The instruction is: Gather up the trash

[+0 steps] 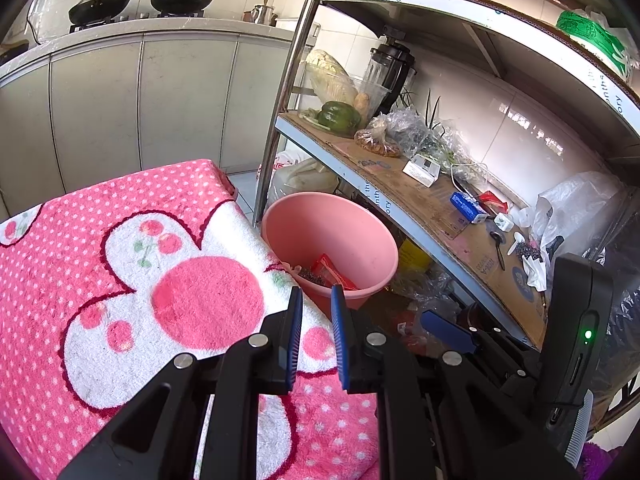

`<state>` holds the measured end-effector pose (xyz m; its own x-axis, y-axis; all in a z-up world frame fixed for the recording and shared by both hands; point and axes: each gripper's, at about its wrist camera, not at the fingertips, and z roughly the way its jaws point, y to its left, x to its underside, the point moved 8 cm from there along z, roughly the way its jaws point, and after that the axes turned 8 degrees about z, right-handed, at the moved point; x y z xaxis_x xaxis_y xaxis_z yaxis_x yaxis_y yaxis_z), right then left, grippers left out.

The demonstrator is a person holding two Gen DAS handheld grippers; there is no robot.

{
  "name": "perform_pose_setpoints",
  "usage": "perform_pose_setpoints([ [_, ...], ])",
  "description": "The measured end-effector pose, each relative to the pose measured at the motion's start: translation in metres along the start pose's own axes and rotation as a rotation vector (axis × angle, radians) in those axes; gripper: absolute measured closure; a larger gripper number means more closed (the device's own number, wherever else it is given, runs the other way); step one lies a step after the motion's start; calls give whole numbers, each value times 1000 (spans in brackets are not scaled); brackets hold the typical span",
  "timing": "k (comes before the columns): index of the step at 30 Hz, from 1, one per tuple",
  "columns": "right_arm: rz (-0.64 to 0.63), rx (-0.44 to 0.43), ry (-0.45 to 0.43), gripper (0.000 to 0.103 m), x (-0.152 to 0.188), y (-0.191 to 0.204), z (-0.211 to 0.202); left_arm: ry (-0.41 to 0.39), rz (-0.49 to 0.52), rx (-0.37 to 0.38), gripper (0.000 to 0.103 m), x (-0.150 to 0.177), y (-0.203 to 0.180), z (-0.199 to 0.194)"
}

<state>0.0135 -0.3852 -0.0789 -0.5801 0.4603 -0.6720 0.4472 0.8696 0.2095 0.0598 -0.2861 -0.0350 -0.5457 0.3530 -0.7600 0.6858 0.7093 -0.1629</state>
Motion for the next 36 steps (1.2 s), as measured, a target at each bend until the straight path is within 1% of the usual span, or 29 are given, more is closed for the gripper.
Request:
perform_pose_setpoints([
  [25, 6, 1, 7, 45, 4, -1, 1, 10, 5, 5, 89, 4, -3, 1],
  [30, 5, 0, 9, 45, 4, -2, 3, 15, 13, 10, 89, 5, -4, 3],
  [36, 6, 1, 16, 45, 4, -2, 5, 3, 33, 1, 89, 4, -4, 2],
])
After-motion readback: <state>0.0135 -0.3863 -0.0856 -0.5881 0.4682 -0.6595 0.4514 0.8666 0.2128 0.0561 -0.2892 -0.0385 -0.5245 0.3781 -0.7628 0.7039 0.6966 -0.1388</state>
